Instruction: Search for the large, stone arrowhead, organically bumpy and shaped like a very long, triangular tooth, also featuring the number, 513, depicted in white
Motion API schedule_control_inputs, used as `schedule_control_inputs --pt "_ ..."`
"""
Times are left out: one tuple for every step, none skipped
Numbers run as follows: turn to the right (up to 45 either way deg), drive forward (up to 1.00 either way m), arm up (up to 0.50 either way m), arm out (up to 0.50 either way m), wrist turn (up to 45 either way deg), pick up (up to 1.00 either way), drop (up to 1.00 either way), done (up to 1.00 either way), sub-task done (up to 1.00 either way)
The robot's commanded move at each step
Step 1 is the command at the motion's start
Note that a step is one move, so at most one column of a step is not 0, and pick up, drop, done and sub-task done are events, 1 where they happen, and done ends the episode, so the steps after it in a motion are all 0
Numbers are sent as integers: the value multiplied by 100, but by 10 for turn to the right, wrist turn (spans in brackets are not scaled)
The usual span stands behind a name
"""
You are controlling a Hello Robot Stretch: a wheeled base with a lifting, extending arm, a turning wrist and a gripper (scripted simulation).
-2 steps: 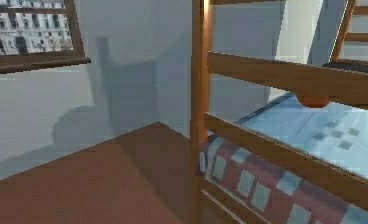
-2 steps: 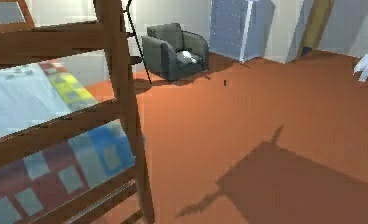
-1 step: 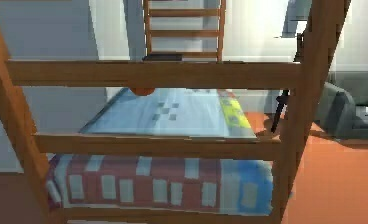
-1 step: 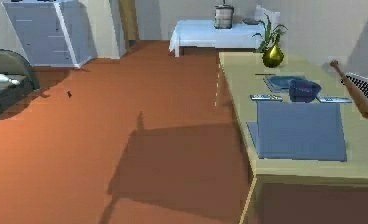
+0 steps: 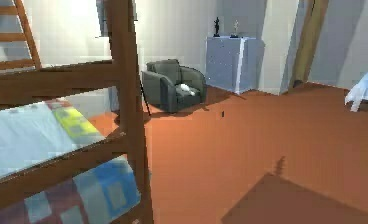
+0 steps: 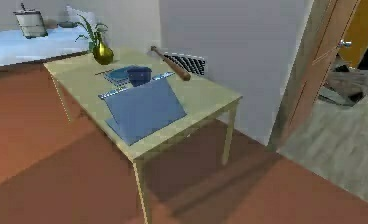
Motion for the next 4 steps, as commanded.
schedule_control_inputs --pt "330 0 0 0 0 0 0 0 0" --pt "0 100 0 0 0 0 0 0 0" --pt "0 100 0 0 0 0 0 0 0" --pt "0 100 0 0 0 0 0 0 0"
